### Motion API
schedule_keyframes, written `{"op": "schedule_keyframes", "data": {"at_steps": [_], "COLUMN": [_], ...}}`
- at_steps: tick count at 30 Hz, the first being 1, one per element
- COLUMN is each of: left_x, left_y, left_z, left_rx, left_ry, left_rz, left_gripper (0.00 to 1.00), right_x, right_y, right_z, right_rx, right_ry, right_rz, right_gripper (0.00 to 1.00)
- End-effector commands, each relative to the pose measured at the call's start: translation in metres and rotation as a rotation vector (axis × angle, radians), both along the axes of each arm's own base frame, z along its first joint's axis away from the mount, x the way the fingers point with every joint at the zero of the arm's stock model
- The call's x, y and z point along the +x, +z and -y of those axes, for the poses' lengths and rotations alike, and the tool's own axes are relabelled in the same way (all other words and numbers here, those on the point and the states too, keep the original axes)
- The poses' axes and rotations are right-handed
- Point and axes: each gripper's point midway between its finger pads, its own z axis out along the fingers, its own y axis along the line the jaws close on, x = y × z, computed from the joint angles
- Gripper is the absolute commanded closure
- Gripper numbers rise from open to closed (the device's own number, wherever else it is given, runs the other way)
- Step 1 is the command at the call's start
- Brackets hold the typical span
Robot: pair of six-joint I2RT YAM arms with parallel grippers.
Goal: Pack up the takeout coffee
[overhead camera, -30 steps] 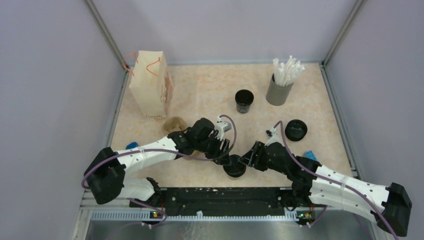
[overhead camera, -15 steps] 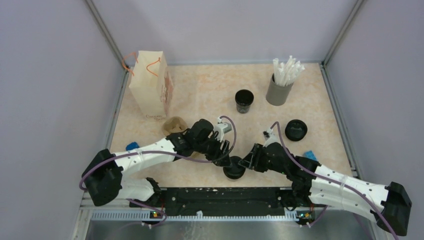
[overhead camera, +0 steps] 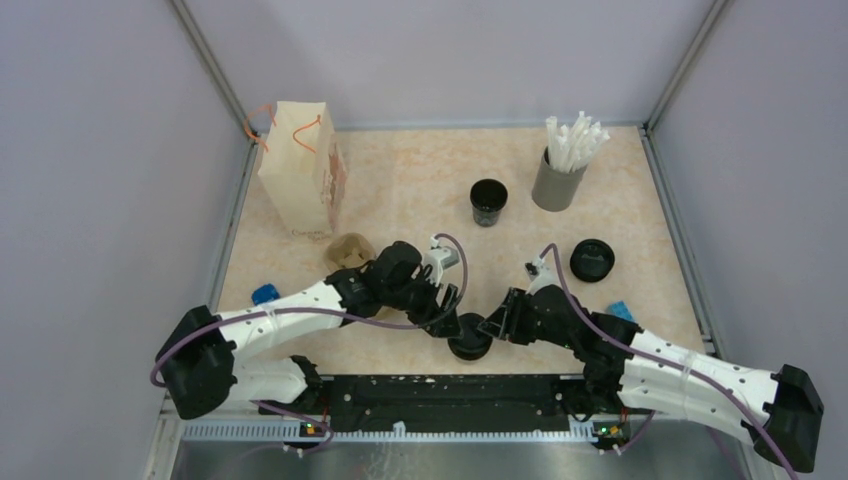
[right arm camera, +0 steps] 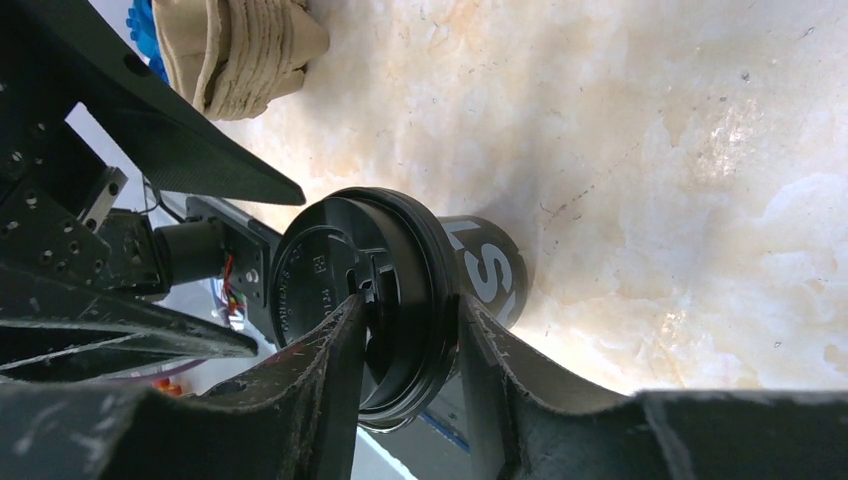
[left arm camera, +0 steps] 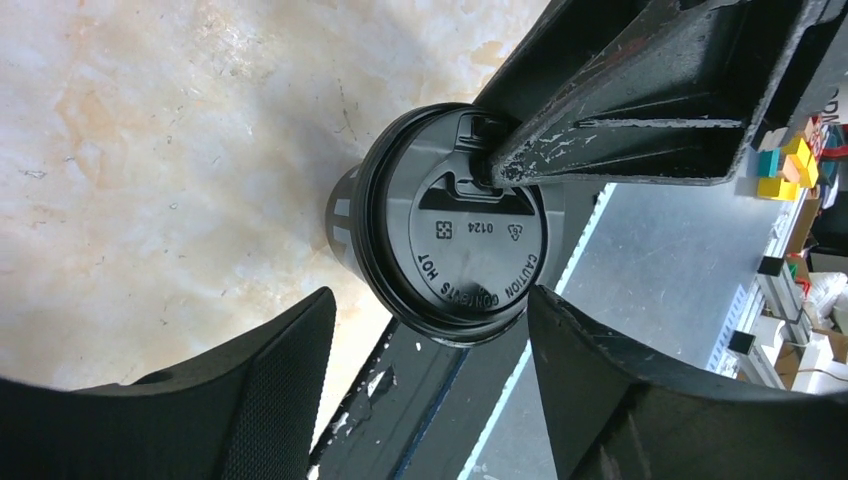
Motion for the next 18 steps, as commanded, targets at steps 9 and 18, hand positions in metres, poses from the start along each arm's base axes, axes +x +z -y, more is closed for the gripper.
{"op": "schedule_keyframes", "data": {"at_steps": [9, 18], "left_x": [-0.022, -0.057], "left_y": [0.014, -0.022], "left_z": [-0.017, -0.036], "left_rx": [-0.065, -0.070], "left_ry": [-0.069, -0.081], "left_rz": [0.067, -0.019], "left_gripper": [0.17, 0.34], "right_x": [-0.005, -0.004], "right_y": [0.010, 0.017], "right_z": [-0.006, -0.013], "right_rx": [-0.008, -0.018], "right_ry": [0.084, 0.109], "right_rz": [0.046, 0.050], "right_gripper": [0.61, 0.61]}}
